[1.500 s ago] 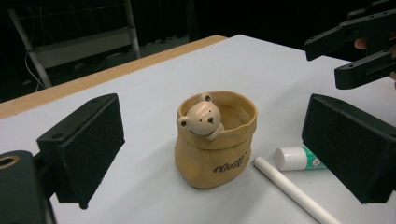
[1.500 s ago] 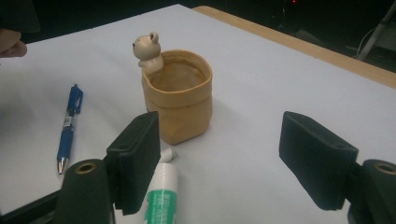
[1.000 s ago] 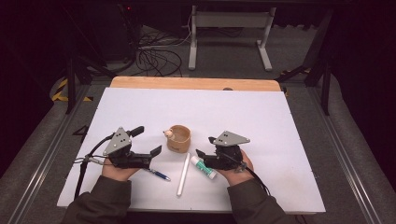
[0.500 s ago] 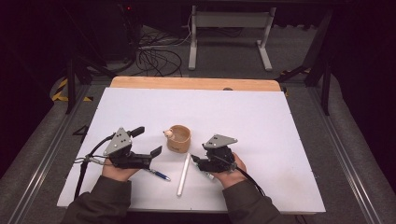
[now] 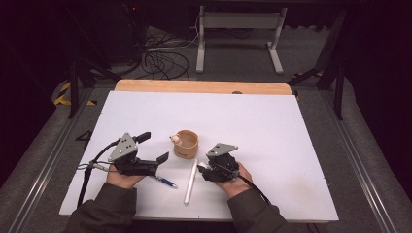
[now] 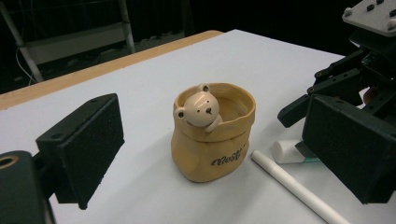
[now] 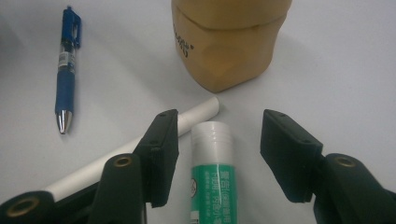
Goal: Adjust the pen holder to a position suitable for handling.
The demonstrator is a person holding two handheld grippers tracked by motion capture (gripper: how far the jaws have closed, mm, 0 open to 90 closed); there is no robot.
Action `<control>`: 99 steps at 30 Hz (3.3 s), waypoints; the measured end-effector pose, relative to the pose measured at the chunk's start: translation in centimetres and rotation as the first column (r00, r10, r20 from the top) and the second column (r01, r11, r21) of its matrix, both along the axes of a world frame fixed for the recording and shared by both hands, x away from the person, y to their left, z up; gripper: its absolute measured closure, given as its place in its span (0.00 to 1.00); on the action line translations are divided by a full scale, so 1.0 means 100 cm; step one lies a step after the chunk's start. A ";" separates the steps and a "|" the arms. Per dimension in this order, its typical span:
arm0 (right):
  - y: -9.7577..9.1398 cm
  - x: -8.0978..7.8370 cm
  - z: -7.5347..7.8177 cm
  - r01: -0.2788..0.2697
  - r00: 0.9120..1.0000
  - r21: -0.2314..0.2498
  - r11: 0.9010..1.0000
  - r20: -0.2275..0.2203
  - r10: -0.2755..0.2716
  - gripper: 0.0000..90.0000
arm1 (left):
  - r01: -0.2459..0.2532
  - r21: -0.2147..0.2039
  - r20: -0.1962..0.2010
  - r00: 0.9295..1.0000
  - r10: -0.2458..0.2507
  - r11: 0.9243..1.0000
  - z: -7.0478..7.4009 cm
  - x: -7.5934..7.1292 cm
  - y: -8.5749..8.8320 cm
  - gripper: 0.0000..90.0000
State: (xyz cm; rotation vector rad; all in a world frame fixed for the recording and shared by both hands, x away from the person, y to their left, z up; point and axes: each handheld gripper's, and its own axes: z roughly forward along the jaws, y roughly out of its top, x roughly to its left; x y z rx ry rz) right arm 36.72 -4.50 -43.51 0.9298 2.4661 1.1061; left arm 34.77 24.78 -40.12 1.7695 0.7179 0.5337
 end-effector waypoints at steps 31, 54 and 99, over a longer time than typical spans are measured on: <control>0.007 0.004 -0.016 -0.021 0.999 -0.072 0.997 -0.047 0.017 0.62 | 0.009 -0.003 -0.018 1.000 -0.009 1.000 -0.002 0.001 -0.002 0.07; 0.007 0.004 -0.017 -0.018 0.999 -0.076 0.997 -0.051 0.014 0.66 | 0.014 0.007 -0.023 1.000 -0.014 1.000 -0.004 0.001 -0.003 0.07; -0.014 -0.007 0.016 -0.033 0.989 0.156 0.987 0.147 0.010 0.73 | 0.096 0.029 -0.032 0.995 -0.095 0.995 -0.009 -0.005 -0.026 0.07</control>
